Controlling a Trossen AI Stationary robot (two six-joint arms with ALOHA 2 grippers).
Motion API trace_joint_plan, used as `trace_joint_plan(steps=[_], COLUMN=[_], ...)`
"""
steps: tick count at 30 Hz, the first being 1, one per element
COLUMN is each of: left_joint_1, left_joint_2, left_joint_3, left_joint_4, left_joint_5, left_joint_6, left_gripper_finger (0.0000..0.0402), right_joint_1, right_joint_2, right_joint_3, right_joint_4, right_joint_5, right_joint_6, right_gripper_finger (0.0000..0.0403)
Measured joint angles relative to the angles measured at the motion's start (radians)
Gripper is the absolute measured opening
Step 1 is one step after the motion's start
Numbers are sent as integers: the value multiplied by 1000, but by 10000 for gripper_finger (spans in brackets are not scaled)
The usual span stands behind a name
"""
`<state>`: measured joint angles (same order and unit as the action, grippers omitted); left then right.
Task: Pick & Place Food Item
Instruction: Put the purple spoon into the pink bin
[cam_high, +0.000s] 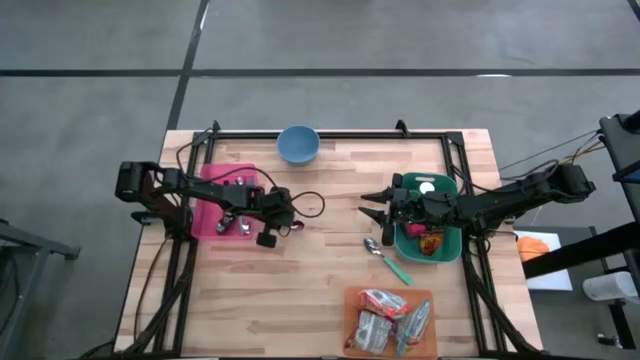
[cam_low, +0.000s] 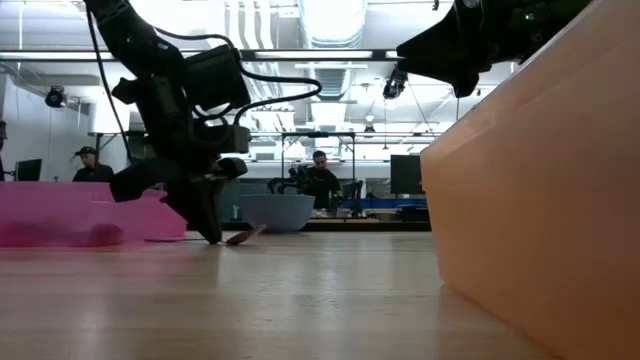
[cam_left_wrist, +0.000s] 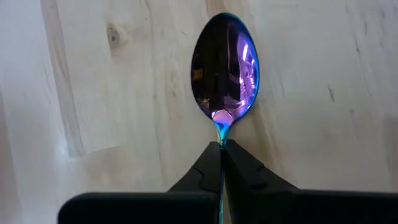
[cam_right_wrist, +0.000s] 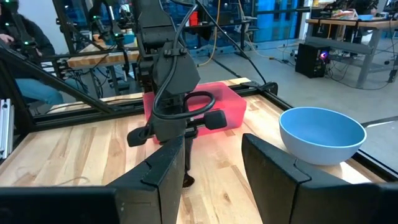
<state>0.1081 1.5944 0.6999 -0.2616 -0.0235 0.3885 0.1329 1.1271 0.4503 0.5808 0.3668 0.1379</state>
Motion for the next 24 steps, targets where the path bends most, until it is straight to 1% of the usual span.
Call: trace_joint_plan(steps=[17, 24], left_joint_1=[-4, -4], left_joint_2=[-5, -8], left_joint_3=[46, 67], left_joint_4=[11, -10], left_joint_5=[14, 17], left_joint_6=[3, -30], left_gripper_finger=[4, 4], right_joint_1=[0, 0], right_joint_2=[0, 0], right_joint_3=[0, 0], right_joint_4=[0, 0], right_joint_5=[0, 0], right_joint_6=[0, 0], right_gripper_finger=[157, 157])
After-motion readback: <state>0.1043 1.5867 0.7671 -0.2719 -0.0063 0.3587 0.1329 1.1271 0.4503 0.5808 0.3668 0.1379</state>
